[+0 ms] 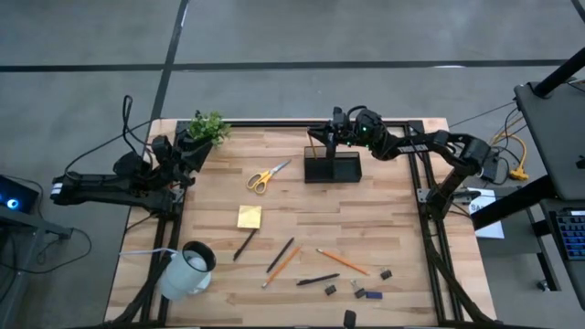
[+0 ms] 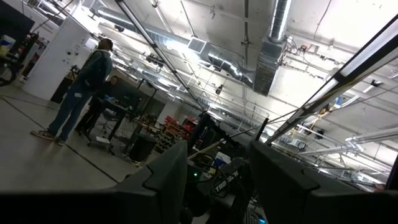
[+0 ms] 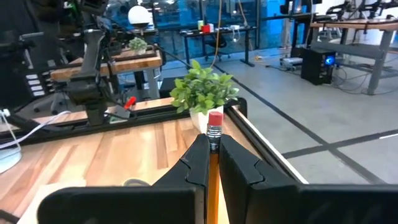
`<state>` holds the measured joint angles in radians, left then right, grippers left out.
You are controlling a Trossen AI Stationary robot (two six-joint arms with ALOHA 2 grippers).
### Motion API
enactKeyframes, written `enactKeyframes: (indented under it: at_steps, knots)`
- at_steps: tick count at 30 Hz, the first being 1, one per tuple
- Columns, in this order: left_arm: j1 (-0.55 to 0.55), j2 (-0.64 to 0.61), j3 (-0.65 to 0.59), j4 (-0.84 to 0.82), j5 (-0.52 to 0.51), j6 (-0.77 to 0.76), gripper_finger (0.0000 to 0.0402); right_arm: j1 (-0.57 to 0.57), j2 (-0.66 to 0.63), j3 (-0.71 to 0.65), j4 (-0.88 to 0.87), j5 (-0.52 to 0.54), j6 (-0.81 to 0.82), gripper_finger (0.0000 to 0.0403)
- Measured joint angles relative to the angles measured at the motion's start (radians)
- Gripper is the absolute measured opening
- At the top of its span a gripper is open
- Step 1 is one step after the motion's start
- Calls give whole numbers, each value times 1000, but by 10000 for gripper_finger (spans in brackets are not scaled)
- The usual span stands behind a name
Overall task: Pick and place office supplies into organizer
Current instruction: Put the right pencil into the desk organizer
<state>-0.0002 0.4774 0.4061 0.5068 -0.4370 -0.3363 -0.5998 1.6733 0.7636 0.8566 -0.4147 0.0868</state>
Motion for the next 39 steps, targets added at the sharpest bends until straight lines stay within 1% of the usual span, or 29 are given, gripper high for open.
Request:
enactKeyframes:
  at_steps: [9,13,16,21,33,39]
  knots:
    - [0,0,0,0,-18,1,157,5,6,45,-3,23,-7,12]
    - [0,0,0,0,-21,0,157,5,52,77,-4,25,39,12]
    - [0,0,0,0,-21,0,157,9,92,98,-5,23,44,12]
    - [0,0,0,7,-21,0,157,14,114,100,-8,13,42,12]
    - [0,0,0,8,-22,0,157,15,116,96,-17,-10,11,12]
    - [0,0,0,8,-22,0,157,15,116,95,-84,-13,-15,12]
